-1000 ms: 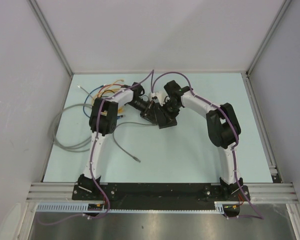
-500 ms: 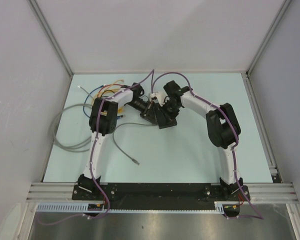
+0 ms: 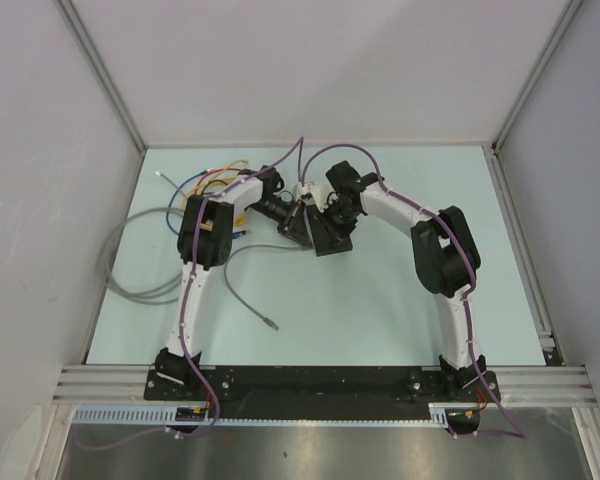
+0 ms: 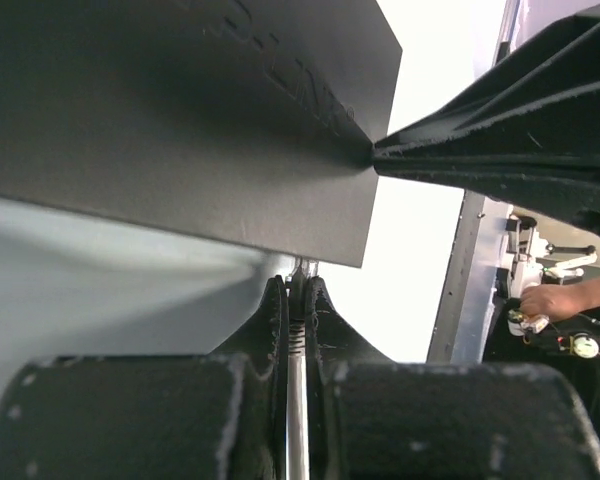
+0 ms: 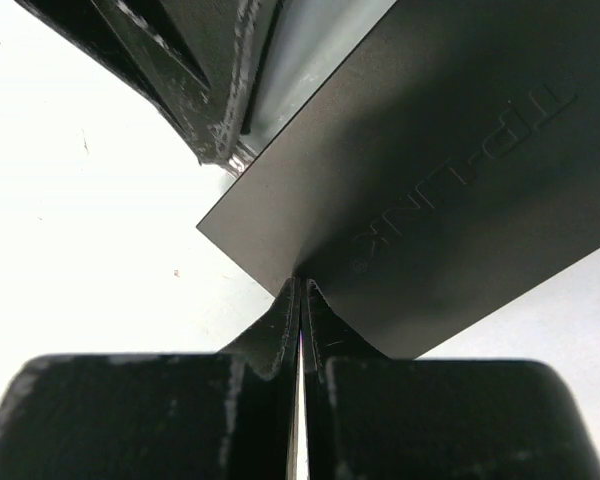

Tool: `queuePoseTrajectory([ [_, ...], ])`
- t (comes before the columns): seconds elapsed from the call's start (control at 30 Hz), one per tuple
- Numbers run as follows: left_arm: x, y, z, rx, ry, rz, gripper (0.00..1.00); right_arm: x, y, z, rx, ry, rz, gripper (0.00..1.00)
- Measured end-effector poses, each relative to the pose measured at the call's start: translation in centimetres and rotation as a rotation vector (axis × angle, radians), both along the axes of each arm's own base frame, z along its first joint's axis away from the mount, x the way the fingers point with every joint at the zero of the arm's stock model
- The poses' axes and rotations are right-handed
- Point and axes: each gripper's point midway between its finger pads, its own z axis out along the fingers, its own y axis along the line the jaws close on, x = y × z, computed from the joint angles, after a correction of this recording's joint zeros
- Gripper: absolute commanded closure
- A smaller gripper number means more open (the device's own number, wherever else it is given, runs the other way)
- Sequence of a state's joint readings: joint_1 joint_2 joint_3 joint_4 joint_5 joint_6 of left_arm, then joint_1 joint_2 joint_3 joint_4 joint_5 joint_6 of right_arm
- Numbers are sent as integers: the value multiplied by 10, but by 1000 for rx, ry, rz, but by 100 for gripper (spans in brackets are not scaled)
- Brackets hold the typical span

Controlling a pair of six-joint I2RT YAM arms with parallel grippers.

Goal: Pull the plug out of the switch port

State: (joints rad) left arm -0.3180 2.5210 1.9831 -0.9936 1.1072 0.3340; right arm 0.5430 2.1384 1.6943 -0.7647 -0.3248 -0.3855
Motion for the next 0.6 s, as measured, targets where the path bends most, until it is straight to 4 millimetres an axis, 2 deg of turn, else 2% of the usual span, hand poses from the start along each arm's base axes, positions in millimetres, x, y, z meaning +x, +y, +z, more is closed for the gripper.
queuePoseTrajectory([
  [0.33, 22, 14, 9, 37, -74, 18, 100, 1, 0, 0, 4, 1, 0, 100],
  [0.47, 5, 24, -3, 45, -15, 11, 100, 1, 1, 0, 4, 1, 0, 100],
  [0.6, -6, 28, 1, 49, 18, -5, 100, 1, 1, 0, 4, 1, 0, 100],
])
